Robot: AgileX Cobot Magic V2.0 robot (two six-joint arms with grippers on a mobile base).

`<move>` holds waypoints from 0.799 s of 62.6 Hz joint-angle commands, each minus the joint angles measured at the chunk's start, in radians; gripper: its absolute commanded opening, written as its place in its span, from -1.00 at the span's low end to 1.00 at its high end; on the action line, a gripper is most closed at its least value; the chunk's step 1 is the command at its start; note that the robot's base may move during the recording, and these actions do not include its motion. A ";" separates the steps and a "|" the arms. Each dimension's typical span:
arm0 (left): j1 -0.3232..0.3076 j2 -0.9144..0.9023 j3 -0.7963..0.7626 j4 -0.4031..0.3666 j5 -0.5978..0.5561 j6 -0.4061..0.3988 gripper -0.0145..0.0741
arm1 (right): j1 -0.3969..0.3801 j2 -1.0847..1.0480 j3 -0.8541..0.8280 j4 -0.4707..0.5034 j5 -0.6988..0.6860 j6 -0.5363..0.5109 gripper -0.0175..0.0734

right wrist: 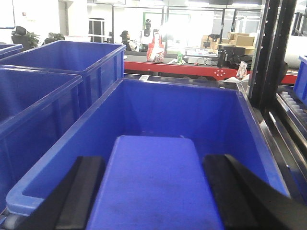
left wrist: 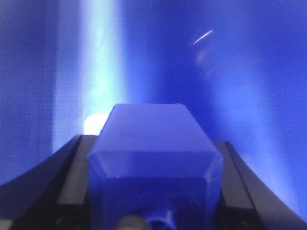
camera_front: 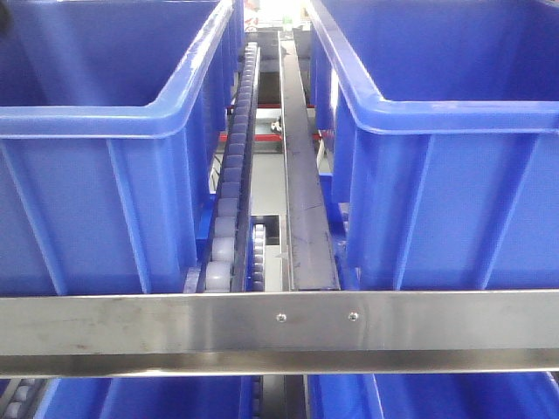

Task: Pick and sort blue part to right shelf
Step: 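Lower the left gripper into a blue bin and open it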

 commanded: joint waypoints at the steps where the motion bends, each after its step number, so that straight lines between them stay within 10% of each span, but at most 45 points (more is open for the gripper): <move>1: 0.023 0.060 -0.055 -0.012 -0.076 -0.011 -0.08 | 0.000 0.019 -0.031 -0.012 -0.101 -0.007 0.02; 27: 0.030 0.298 -0.076 0.002 -0.109 0.000 -0.02 | 0.000 0.019 -0.031 -0.012 -0.101 -0.007 0.02; 50: 0.030 0.292 -0.147 0.002 -0.031 0.000 0.82 | 0.000 0.019 -0.031 -0.012 -0.095 -0.007 0.02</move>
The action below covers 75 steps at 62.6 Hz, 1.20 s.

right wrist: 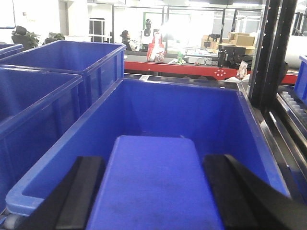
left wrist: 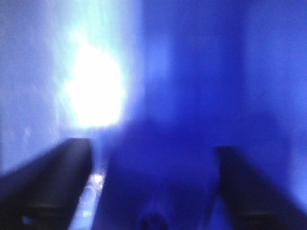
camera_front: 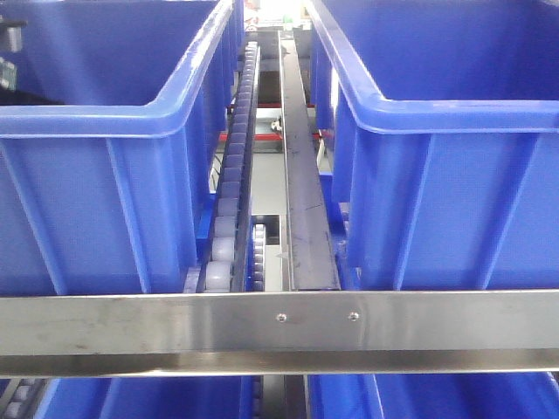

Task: Pick and sort blue part to right shelf
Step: 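Lower the left gripper into a blue bin and open it, then lower the right gripper into a blue bin and open it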

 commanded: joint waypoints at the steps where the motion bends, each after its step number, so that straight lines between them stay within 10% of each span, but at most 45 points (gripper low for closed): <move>1: 0.001 -0.061 -0.065 0.002 0.011 0.000 0.82 | 0.000 0.019 -0.031 -0.012 -0.094 -0.007 0.02; 23: -0.001 -0.375 -0.013 -0.001 0.077 0.024 0.79 | 0.000 0.019 -0.031 -0.012 -0.046 -0.007 0.02; 48: -0.001 -0.874 0.279 -0.001 0.013 0.024 -0.01 | 0.000 0.067 -0.050 -0.012 0.048 -0.007 0.02; 75: -0.001 -1.269 0.474 0.005 0.005 0.054 -0.39 | 0.000 0.718 -0.575 -0.007 0.365 -0.006 0.02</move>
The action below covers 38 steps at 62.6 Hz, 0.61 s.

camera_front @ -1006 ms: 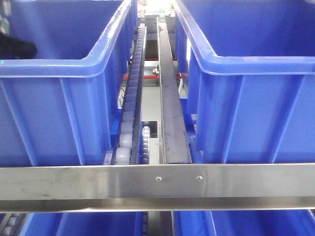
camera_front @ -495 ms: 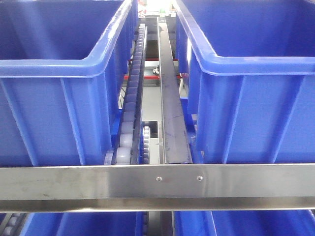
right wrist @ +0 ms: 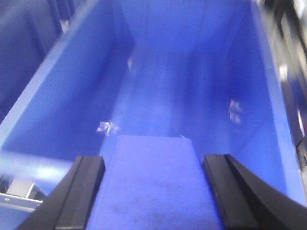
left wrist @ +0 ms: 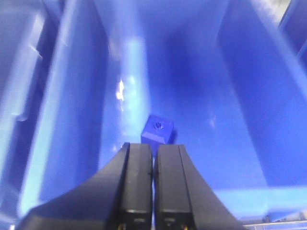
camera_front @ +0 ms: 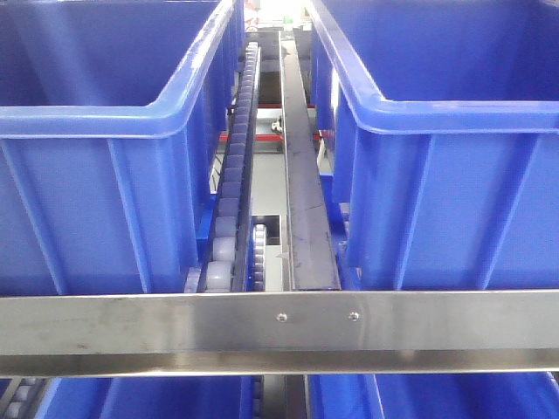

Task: Pick and sort blue part to right shelf
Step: 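Lower the right gripper into a blue bin and open it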

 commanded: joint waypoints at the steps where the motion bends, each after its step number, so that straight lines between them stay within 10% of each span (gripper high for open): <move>1: -0.001 -0.044 0.005 0.003 -0.082 0.002 -0.39 | 0.000 0.166 -0.166 -0.003 0.010 -0.004 0.02; 38: -0.029 -0.102 0.063 -0.014 -0.091 0.002 -0.39 | -0.001 1.104 -0.610 0.035 0.171 -0.005 0.02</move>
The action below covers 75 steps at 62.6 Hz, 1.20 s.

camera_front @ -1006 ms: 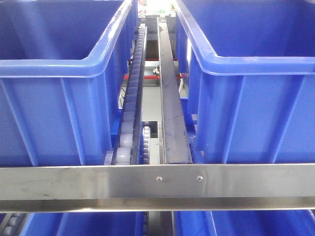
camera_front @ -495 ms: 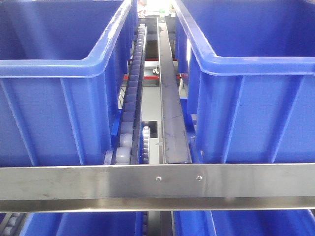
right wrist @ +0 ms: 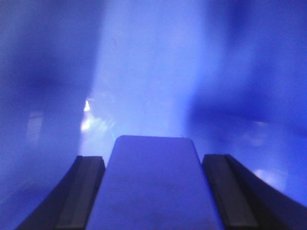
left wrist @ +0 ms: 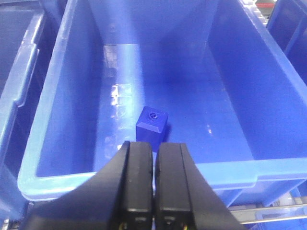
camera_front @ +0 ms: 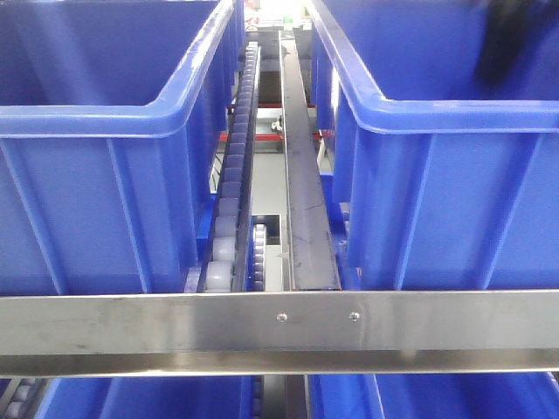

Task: Pick and sort blue part to right shelf
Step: 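Lower the right gripper into a blue bin and open it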

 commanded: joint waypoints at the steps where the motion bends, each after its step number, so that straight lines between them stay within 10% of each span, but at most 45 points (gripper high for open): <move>1: -0.008 0.005 -0.027 -0.012 -0.085 0.002 -0.39 | -0.001 0.056 -0.067 -0.006 -0.041 -0.005 0.02; 19: -0.008 0.005 -0.027 -0.016 -0.085 0.002 -0.39 | -0.001 0.154 -0.115 -0.019 -0.031 -0.005 0.07; 32: -0.008 0.003 -0.027 -0.016 -0.076 0.002 -0.39 | -0.001 0.131 -0.116 -0.057 -0.025 -0.005 0.81; 48: -0.008 -0.137 -0.027 0.009 -0.030 0.002 -0.39 | -0.001 0.014 -0.115 -0.086 -0.046 -0.005 0.55; 64: -0.008 -0.347 -0.018 0.061 0.030 0.002 -0.39 | 0.000 -0.216 0.011 -0.084 -0.116 -0.005 -0.32; 75: -0.008 -0.403 0.030 0.061 0.051 0.002 -0.39 | 0.000 -0.427 0.210 -0.084 -0.244 -0.005 -0.43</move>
